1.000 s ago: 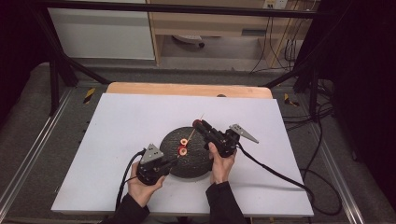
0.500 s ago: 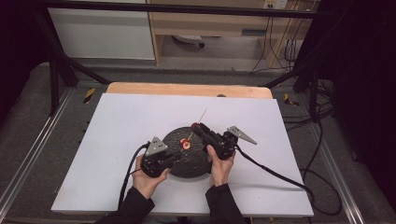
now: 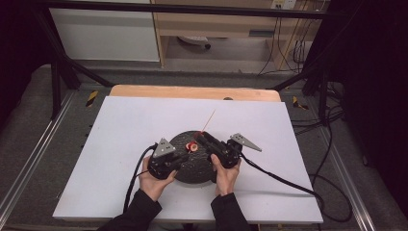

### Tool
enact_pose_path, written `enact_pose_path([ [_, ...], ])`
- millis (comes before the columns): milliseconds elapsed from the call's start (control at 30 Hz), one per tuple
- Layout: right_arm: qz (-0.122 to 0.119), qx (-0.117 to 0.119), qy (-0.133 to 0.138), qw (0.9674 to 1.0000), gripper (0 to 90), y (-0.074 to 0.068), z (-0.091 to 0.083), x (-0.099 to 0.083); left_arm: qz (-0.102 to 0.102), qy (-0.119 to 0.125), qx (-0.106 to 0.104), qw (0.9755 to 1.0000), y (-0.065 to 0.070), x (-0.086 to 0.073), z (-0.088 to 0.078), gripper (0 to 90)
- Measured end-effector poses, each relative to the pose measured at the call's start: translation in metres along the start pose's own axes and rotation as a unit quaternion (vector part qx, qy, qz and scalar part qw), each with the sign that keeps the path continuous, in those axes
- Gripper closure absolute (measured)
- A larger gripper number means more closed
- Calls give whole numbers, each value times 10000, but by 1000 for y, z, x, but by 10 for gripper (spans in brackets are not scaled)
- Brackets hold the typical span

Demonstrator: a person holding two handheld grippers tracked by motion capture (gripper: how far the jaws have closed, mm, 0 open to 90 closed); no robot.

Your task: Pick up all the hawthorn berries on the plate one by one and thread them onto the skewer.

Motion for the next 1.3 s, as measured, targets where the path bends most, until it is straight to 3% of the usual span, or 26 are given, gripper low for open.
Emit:
enact_pose_path([
  [167, -6, 18, -167, 9999, 608, 0, 0, -1, 4, -6, -57, 10000, -2, -2, 0, 888],
  [367, -251, -74, -304, 9992, 504, 1, -9, 8, -27, -26, -30, 10000, -7, -7, -6, 888],
  [500, -488, -196, -646, 9965, 389, 5, -16, 13, 80, -86, 13, 9999, -11, -12, -13, 887],
  [633, -746, -320, -1137, 9902, 264, 10, -18, 14, 153, -130, 46, 9998, -16, -19, -22, 887],
  [800, -928, -442, -1549, 9826, 153, 14, -19, 13, 216, -199, 88, 9995, -23, -27, -34, 888],
  [1300, -1232, -729, -2664, 9532, 51, 21, -19, 14, 27, -363, 200, 9991, -50, -66, -65, 887],
])
Point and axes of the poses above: each handheld gripper's, and its own axes: z roughly forward along the jaws, x roughly out of its top, y roughly to its right, the point moved 2 cm from there along z, roughly forward along the jaws, and after that the axes turned 4 degrees about -y, right-handed, at the moved point
